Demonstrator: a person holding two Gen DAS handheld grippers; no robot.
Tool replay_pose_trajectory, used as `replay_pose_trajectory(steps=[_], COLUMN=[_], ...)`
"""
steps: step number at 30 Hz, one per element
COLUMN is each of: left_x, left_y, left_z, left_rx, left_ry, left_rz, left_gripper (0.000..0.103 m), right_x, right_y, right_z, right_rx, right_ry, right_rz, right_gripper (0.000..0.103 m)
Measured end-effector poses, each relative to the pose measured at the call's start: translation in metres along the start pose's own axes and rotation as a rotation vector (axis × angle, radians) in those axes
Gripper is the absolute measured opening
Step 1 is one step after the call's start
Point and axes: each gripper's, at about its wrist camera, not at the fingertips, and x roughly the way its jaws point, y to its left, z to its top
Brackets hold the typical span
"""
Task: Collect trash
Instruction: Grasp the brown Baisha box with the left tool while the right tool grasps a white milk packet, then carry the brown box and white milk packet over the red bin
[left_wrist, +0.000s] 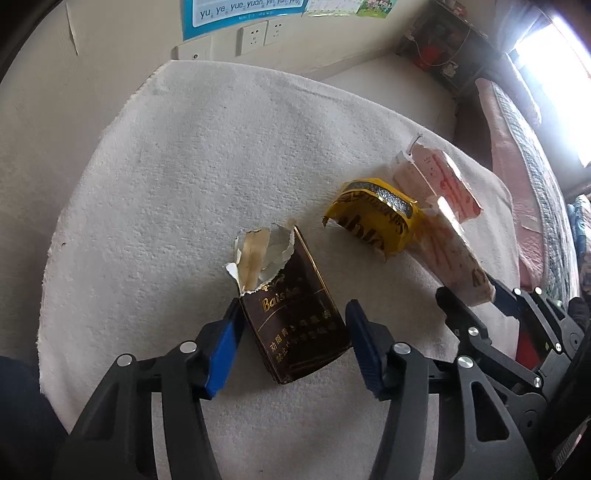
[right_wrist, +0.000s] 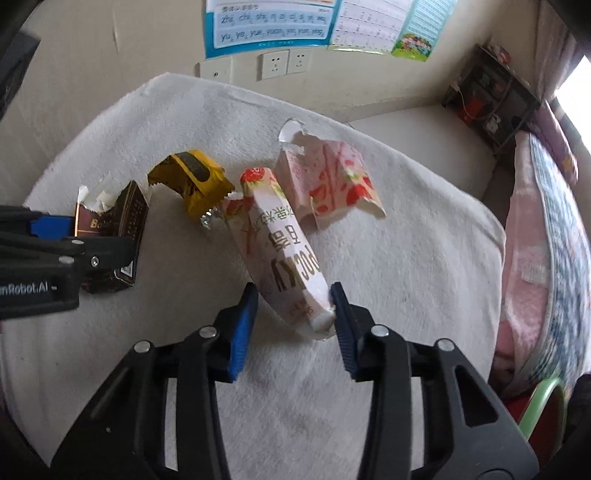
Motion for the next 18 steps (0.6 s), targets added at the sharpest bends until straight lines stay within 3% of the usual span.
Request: replay_pose_trajectory(steps=[5, 18], left_x=[-0.006, -0.034], left_y=[0.010, 0.021], left_z=[-0.006, -0.029], left_rx=[-0.006, 0.030], left_ry=[-0.005, -0.049], left_rz=[-0.022, -0.062], left_gripper=[0.045, 0.044], right_x=[-0.015, -0.069], right_y=[-0.007, -0.015], right_z=[-0.010, -0.039], right_rx=[0.105, 0.314], right_ry=[-0.020, -0.069], right_rz=[0.057, 0.078], right_gripper=[0.039, 0.039])
